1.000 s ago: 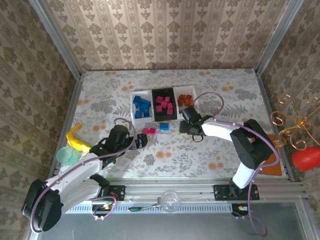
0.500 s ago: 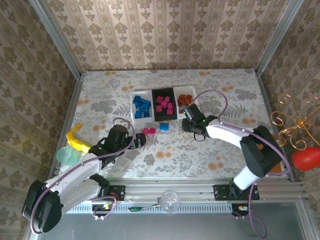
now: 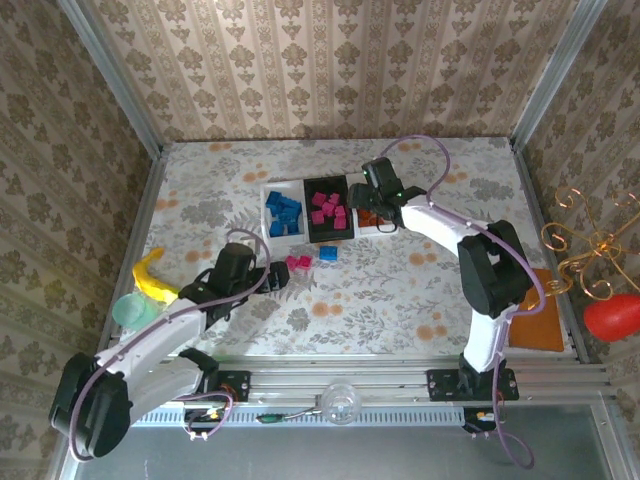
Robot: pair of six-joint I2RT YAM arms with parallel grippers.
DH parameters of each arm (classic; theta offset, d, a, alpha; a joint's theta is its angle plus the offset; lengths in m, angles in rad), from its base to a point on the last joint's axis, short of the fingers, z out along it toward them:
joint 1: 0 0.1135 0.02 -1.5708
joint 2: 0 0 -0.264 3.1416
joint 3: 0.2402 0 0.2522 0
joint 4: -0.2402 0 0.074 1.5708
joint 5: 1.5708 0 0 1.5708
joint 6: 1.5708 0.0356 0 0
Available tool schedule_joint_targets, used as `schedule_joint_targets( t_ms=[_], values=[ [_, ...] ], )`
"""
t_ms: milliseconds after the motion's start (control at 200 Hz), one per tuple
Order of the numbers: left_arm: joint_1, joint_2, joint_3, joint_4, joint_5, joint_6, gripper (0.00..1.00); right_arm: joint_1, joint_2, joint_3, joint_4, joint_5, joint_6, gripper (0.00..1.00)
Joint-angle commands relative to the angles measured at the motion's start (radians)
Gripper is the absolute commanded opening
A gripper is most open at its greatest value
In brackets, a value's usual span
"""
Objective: Sort the legos into containers by color
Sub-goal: Place the lego in the container.
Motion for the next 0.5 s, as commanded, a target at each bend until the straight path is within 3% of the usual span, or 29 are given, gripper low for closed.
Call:
schedule_joint_targets(
  t_ms=[0,120,270,495],
  values=[
    [0.011,0.059,0.057,0.033,0.035,0.041,0.85,0.012,-0.058,-0.017,-0.001,-0.038,-0.005,0.74],
    [0.011,0.116,0.071,0.061,0.036,0.038,0.86,0.065,-0.169,-0.149,0.036,-0.056,0.026,0.79],
    [0.013,0.111,0.073,0.058,0.012,0.036,1.0,0.184,-0.244,-0.316,0.097,-0.047,0.071,0.82],
    [0.011,-0.009,0.022,0.019,-0.008,0.026,1.0,0.295,-0.165,-0.359,0.169,0.022,0.148,0.83]
  ],
)
